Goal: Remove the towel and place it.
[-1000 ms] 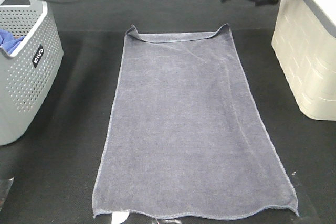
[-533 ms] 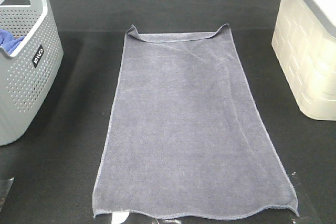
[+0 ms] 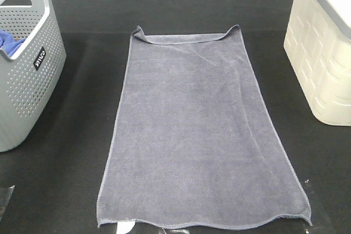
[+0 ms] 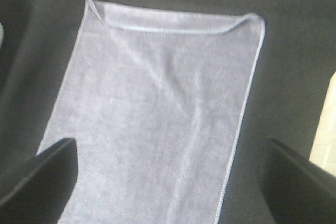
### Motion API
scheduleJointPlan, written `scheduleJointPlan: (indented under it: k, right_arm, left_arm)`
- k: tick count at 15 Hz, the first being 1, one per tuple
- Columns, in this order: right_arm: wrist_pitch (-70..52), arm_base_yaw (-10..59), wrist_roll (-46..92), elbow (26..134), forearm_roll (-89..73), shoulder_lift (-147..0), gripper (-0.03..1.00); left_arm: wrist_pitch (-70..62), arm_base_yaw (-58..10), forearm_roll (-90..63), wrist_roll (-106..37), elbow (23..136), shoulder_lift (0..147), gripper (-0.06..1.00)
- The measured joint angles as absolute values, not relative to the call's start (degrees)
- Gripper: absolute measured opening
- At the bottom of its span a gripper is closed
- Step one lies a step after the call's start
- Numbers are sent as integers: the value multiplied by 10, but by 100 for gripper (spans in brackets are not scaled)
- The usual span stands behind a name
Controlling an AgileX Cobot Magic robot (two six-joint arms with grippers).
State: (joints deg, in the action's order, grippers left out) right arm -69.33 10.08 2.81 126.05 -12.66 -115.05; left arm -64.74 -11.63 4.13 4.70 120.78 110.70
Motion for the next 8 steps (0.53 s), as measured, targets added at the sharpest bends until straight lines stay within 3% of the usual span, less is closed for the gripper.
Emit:
scheduleJointPlan:
  k: [4, 8]
  right_arm:
    - [-693, 101, 28, 1200, -128, -1057, 87]
    - [-693, 101, 28, 1019, -128, -908, 87]
  left_arm:
    - [-692, -116, 61, 37, 1168, 1045, 67]
    - [-693, -116, 61, 37, 997, 892, 67]
